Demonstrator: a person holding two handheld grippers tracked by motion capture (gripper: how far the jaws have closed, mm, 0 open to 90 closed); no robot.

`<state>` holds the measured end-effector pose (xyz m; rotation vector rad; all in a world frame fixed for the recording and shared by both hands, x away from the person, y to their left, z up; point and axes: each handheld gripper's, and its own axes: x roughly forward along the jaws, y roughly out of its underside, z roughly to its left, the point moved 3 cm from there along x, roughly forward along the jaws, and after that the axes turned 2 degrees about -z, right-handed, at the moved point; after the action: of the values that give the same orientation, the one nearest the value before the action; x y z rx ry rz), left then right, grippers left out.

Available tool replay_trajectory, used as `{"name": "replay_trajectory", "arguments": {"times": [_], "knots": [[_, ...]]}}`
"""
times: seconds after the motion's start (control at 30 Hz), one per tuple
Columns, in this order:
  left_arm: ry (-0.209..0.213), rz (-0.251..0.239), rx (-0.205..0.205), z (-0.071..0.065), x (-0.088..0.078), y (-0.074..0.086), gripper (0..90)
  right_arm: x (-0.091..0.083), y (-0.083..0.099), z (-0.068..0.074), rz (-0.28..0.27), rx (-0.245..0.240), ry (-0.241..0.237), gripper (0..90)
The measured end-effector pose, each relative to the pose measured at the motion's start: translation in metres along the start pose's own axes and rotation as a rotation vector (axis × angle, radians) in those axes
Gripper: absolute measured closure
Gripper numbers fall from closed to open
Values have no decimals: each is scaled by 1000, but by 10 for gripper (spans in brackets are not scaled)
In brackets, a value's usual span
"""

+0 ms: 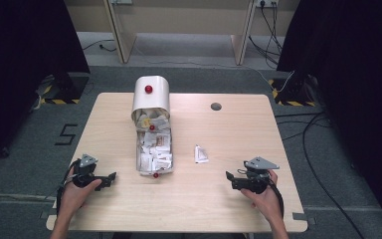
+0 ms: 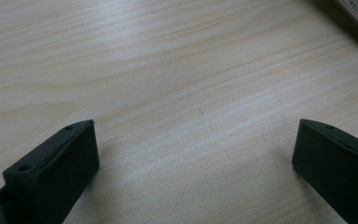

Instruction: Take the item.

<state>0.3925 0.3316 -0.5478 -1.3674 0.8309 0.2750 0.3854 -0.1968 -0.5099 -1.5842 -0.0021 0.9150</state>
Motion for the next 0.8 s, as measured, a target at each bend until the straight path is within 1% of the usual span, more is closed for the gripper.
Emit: {"name": "replay_trajectory", "arguments": {"times": [0.33, 0.73, 0.8], "knots": [[0, 0, 0, 0, 0, 0, 0, -3, 8, 2, 8, 3, -3, 162], [0, 0, 0, 0, 0, 0, 0, -2, 22, 4, 38, 15, -7, 166], [0, 0, 0, 0, 0, 0, 0, -2, 23, 3, 40, 11, -7, 166]]}}
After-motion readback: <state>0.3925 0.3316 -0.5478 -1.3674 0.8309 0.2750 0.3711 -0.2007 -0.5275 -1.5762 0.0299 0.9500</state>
